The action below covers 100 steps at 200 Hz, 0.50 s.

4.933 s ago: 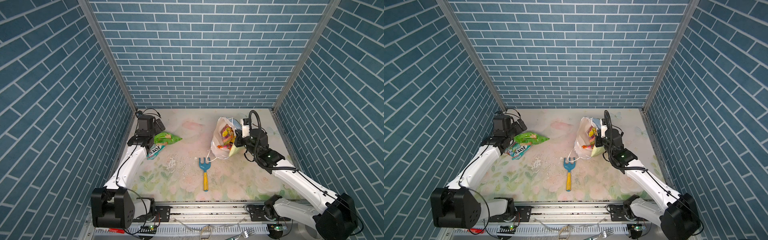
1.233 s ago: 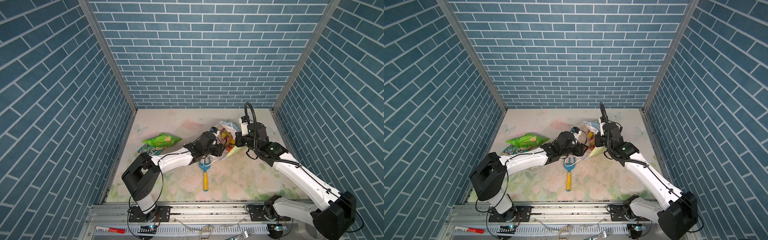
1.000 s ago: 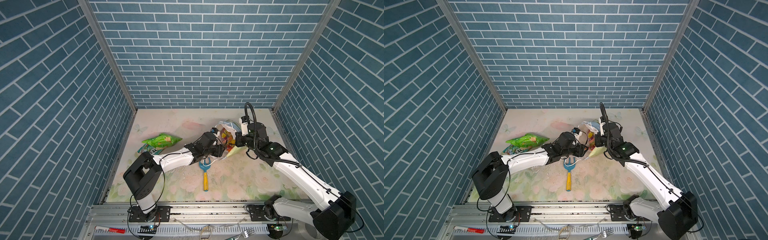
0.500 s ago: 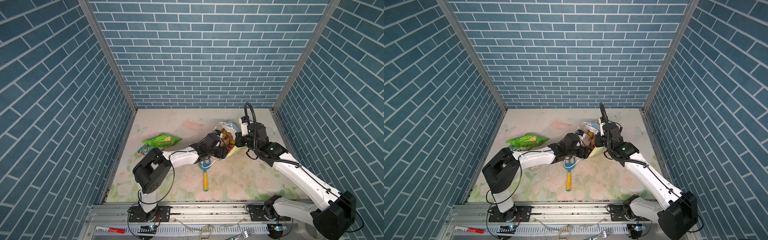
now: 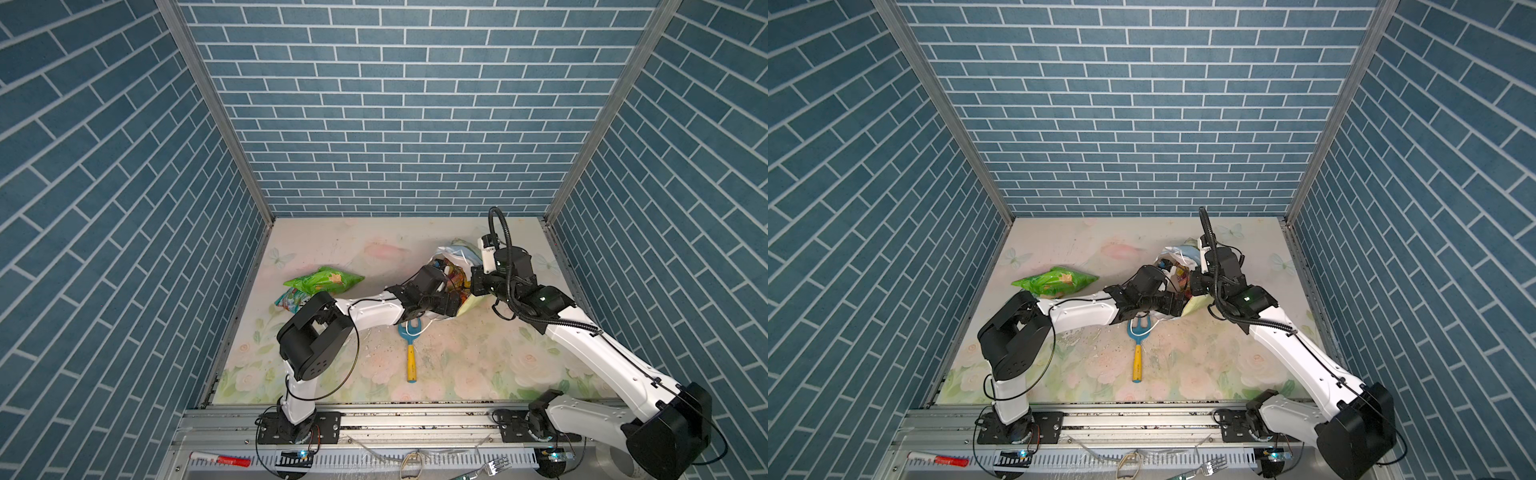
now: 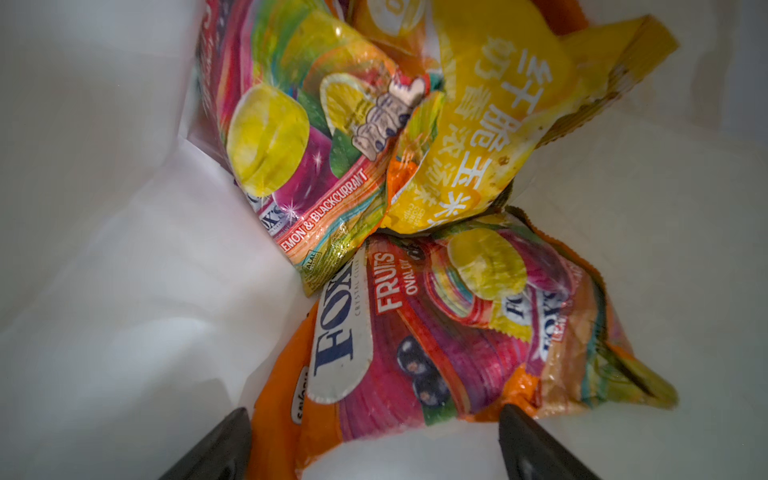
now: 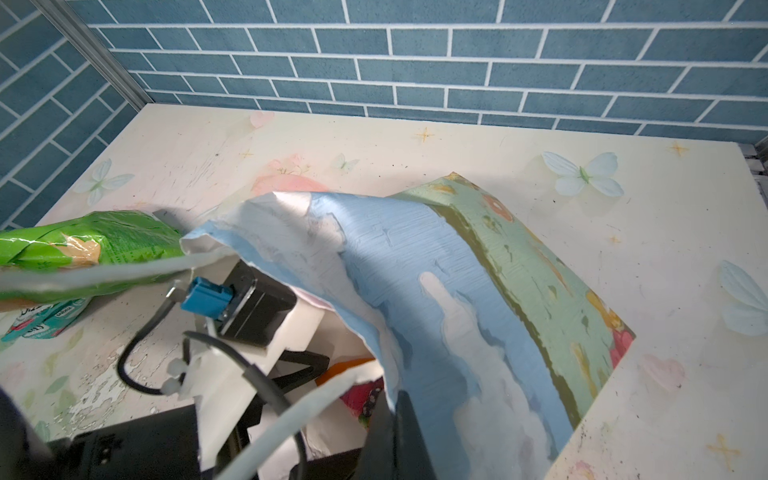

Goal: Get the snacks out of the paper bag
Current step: 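Lower the left gripper into the bag onto the orange Fox's candy bag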

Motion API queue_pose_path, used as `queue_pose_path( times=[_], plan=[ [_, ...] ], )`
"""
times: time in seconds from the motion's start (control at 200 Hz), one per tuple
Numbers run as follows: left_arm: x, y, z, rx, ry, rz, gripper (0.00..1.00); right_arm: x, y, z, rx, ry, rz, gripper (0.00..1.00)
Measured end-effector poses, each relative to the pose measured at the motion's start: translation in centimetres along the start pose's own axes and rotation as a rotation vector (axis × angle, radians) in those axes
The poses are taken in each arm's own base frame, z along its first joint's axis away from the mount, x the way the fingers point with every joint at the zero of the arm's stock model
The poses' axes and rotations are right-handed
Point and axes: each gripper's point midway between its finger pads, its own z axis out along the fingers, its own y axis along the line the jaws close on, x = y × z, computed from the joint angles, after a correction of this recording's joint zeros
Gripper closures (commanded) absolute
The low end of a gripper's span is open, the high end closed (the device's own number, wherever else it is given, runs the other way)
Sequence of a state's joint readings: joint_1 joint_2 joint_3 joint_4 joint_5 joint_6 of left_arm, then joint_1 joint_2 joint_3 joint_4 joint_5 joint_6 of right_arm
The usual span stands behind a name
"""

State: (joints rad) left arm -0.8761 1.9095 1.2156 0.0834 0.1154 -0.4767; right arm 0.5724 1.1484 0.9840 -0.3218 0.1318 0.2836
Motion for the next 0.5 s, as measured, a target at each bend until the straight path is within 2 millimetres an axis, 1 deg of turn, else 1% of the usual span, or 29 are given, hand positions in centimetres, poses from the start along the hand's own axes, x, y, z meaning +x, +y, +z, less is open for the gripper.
queue_pose_path(
  times=[0.165,0.23,0.305,0.37,0.425,0.5],
  plan=[
    [-0.1,-0.2,0.7,-0.002,0.005,0.005,0.03,0.0,-0.1,0.0,0.003,-0.001,0.0,1.0],
    [0.0,-0.1,1.0,-0.006,0.011,0.005,0.04,0.1,-0.1,0.0,0.004,0.001,0.0,1.0],
    [0.2,0.0,1.4,-0.012,0.015,0.005,0.08,0.2,-0.1,0.0,0.004,0.004,-0.001,1.0],
    [0.4,0.2,1.6,-0.018,0.02,0.004,0.14,0.3,-0.1,0.0,0.005,0.005,0.0,1.0],
    [0.5,0.4,1.8,-0.027,0.024,0.006,0.16,0.3,-0.1,0.0,0.005,0.005,0.0,1.0],
    [0.3,0.4,2.1,-0.036,0.024,0.002,0.25,0.3,-0.1,0.0,0.006,0.004,-0.001,1.0]
  ],
)
